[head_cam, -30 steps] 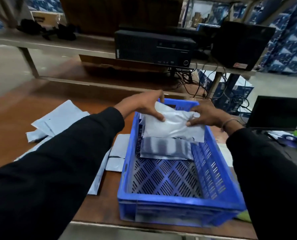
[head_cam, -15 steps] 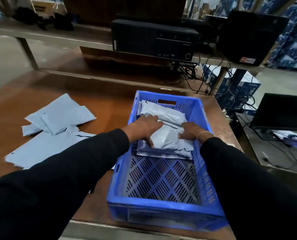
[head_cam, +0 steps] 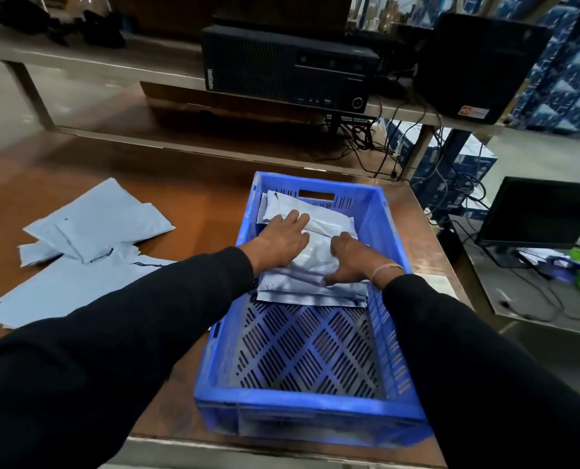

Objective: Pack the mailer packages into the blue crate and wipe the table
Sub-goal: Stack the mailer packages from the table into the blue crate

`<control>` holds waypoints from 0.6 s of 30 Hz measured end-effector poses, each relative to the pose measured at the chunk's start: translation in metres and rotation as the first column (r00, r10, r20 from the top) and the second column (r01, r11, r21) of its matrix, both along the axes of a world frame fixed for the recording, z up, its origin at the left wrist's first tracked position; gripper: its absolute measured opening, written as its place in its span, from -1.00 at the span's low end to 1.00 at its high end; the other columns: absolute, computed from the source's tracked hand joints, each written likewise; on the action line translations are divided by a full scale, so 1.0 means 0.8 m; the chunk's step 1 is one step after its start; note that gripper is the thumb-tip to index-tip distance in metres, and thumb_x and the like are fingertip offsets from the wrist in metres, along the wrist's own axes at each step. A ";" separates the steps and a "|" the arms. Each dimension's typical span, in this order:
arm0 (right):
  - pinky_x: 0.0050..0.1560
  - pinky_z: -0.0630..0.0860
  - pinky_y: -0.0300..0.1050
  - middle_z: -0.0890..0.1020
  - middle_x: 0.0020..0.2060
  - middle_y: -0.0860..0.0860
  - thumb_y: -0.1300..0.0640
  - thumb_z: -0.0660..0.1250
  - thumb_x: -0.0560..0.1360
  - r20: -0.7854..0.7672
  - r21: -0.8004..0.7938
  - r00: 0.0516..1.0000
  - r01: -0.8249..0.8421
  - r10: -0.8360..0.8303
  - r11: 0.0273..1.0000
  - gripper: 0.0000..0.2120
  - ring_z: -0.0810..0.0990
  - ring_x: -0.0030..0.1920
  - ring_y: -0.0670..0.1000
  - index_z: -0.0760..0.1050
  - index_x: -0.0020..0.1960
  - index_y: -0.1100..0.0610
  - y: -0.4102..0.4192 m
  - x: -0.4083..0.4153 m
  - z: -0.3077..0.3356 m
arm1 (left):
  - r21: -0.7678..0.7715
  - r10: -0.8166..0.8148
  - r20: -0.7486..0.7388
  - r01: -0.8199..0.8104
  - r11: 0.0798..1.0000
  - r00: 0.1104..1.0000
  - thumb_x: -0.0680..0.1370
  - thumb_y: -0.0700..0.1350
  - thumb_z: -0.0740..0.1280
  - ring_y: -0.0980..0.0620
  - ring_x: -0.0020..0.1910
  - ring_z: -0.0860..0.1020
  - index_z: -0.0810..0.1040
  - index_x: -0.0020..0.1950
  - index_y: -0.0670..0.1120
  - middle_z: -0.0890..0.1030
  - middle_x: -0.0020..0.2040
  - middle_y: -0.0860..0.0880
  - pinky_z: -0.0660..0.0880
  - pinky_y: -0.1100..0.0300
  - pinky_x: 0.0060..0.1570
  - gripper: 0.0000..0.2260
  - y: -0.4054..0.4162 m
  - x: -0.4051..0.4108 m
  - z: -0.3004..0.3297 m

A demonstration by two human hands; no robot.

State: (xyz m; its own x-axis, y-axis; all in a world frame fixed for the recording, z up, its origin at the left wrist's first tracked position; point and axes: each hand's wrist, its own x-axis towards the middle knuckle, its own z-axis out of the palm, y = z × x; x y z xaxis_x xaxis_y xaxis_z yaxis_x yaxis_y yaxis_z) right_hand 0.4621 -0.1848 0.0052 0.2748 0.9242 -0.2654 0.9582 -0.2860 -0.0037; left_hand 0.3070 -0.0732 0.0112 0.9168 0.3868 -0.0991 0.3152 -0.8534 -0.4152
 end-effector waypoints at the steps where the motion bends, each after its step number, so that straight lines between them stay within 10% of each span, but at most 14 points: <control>1: 0.05 0.46 -0.01 0.38 0.28 0.12 -0.25 0.55 0.30 0.013 0.010 1.000 -0.013 0.013 1.000 -0.13 0.50 0.22 0.21 0.29 0.39 0.18 -0.003 -0.001 -0.002 | -0.010 0.006 -0.014 -0.006 1.000 1.000 0.59 -0.10 0.37 -0.22 0.36 0.34 0.36 0.48 -0.14 0.25 0.43 -0.20 0.45 -0.04 0.14 -0.53 0.000 0.002 -0.002; 11: 0.07 0.49 0.00 0.46 0.23 0.14 -0.10 0.61 0.29 -0.013 0.079 0.999 0.047 -0.046 0.996 -0.24 0.52 0.18 0.19 0.32 0.31 0.13 -0.001 0.000 -0.013 | -0.280 0.060 -0.143 -0.099 0.955 0.988 0.62 -0.09 0.40 -0.26 0.23 0.54 0.10 0.65 -0.11 0.21 0.51 -0.28 0.56 -0.05 0.13 -0.30 0.019 0.003 -0.006; 18: 0.09 0.48 -0.01 0.44 0.25 0.13 -0.13 0.62 0.28 0.010 0.094 0.999 0.032 -0.033 0.995 -0.21 0.52 0.19 0.17 0.33 0.32 0.16 -0.006 0.002 0.003 | -0.247 0.053 0.016 -0.048 0.968 0.998 0.52 0.07 0.51 -0.19 0.13 0.55 0.37 0.47 -0.09 0.43 0.28 -0.18 0.43 0.02 -0.11 -0.39 0.000 -0.004 0.009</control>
State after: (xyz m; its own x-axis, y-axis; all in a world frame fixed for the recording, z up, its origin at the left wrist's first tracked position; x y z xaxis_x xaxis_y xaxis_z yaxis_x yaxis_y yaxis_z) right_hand 0.4636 -0.1899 0.0073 0.3081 0.9353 -0.1742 0.9485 -0.3162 -0.0206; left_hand 0.3034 -0.0733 0.0187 0.8998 0.3991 -0.1763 0.3675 -0.9111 -0.1867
